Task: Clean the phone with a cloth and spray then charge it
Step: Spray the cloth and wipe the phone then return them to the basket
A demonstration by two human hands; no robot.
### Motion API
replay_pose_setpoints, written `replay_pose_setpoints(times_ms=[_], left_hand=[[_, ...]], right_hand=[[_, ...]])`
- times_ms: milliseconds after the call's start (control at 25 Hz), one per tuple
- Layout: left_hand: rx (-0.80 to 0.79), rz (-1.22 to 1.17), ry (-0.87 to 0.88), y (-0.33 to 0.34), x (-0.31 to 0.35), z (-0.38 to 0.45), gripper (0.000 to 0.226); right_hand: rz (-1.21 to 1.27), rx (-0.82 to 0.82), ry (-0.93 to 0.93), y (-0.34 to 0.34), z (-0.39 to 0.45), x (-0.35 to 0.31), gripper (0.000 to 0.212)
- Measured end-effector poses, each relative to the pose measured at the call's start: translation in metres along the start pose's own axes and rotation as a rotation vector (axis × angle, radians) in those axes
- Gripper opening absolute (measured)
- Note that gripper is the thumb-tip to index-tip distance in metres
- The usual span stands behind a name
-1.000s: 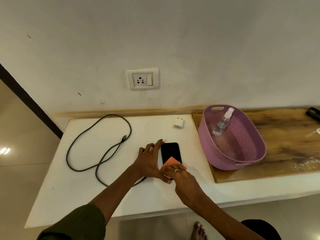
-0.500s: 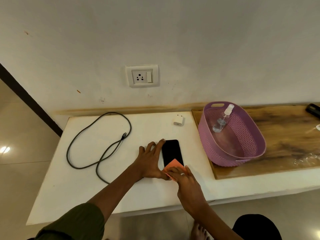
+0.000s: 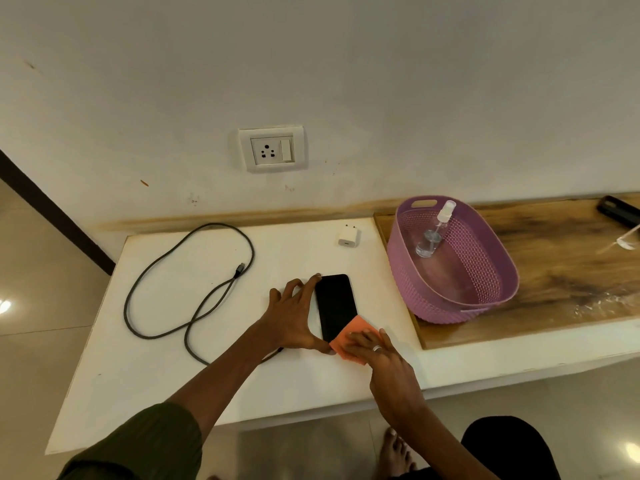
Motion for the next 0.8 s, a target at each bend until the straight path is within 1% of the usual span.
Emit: replay_pose_setpoints(times_ms=[40,80,120,160,200,240,280,320,360,400,480,520,720,800], left_hand=[[-0.009,-0.008,-0.008,0.0,0.0,0.0,0.15],[-0.018,-0.017,-0.016,-0.001,0.0,0.001,0.15],[-0.028,-0.026,-0.023,-0.002,0.0,0.002,0.15],[-0.039,-0.034,-0.03,-0.002,0.001,0.003,0.149],[-0.048,-0.039,-0.037,-0.002,0.0,0.004,0.149],[-0.052,-0.043,-0.043,-0.002,0.0,0.005,0.149],[-0.051,-0.049,-0.049,-0.001,0.001,0.006,0.149],[-0.05,-0.062,-0.054,-0.001,0.001,0.006,0.15],[-0.048,-0.078,-0.058,0.0,0.0,0.007,0.15],[-0.043,-0.09,-0.061,0.0,0.0,0.008,0.149],[-0.033,-0.112,-0.066,0.001,-0.001,0.01,0.148],[-0.033,-0.127,-0.07,0.002,-0.002,0.01,0.148],[-0.054,-0.128,-0.063,0.005,-0.001,0.009,0.152],[-0.069,-0.127,-0.066,0.005,-0.002,0.01,0.151]], right_hand=[[0.066,-0.088,0.098,0.007,0.0,0.013,0.092],[0.014,-0.131,0.026,0.0,0.001,0.01,0.039],[-0.003,-0.064,0.079,0.001,0.006,0.015,0.124],[-0.015,-0.19,0.208,-0.002,-0.002,0.013,0.077],[0.092,-0.102,0.227,0.005,0.0,0.022,0.07],[0.023,-0.115,0.266,-0.001,-0.004,0.017,0.063],[0.067,-0.011,0.277,0.001,-0.001,0.025,0.058],[0.096,0.048,0.265,-0.004,-0.006,0.013,0.054],[0.136,0.047,0.271,-0.002,-0.003,0.015,0.052],[0.126,0.055,0.278,-0.007,-0.003,0.008,0.05],[0.191,0.109,0.287,-0.006,0.003,0.007,0.045],[0.215,0.137,0.248,-0.007,0.007,0.005,0.043],[0.279,0.181,0.238,-0.011,0.036,0.0,0.039],[0.259,0.183,0.235,-0.012,0.052,-0.001,0.039]])
Point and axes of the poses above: each hand's wrist, its own z-axis towards the middle knuckle, its own y-axis out of the palm, x = y × z, the point moved 4 cm from there along z, towards the middle knuckle, and after that the axes turned 15 degrees about z, right-handed, at the moved point
